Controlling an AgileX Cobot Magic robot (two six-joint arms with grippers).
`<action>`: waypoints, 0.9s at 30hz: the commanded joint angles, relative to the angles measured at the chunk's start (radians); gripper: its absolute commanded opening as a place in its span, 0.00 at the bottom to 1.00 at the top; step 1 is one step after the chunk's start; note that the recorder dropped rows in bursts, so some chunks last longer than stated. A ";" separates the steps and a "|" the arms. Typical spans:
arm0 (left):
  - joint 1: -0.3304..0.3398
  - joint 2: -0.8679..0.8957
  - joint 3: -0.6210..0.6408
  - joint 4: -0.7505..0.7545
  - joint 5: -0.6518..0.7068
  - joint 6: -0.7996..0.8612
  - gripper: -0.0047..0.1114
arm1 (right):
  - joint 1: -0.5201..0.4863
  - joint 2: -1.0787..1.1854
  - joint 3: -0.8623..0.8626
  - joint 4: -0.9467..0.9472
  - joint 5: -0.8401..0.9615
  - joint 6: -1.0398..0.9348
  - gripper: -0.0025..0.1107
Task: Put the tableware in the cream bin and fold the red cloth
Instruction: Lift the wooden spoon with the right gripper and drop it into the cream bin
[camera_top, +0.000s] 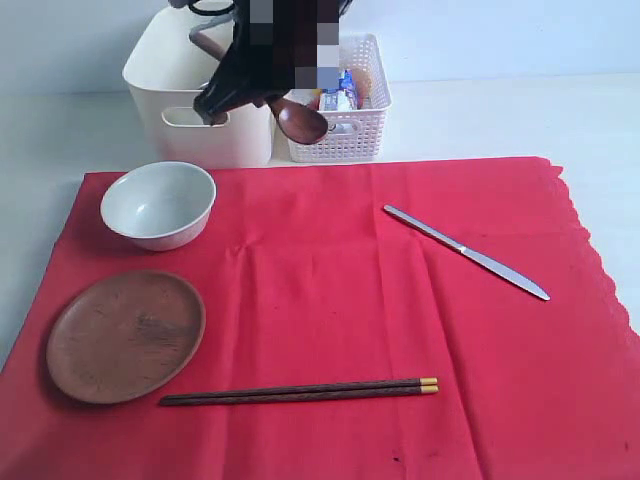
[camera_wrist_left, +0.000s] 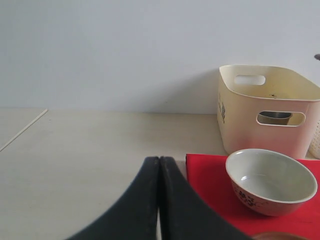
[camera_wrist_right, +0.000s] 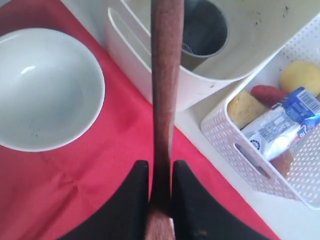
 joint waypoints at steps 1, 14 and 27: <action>0.003 -0.003 0.000 -0.005 -0.004 0.000 0.04 | -0.024 -0.009 -0.032 0.016 -0.016 0.025 0.02; 0.003 -0.003 0.000 -0.005 -0.004 0.000 0.04 | -0.129 -0.009 -0.035 0.204 -0.103 0.025 0.02; 0.003 -0.003 0.000 -0.005 -0.004 0.000 0.04 | -0.132 0.058 -0.035 0.374 -0.498 -0.031 0.02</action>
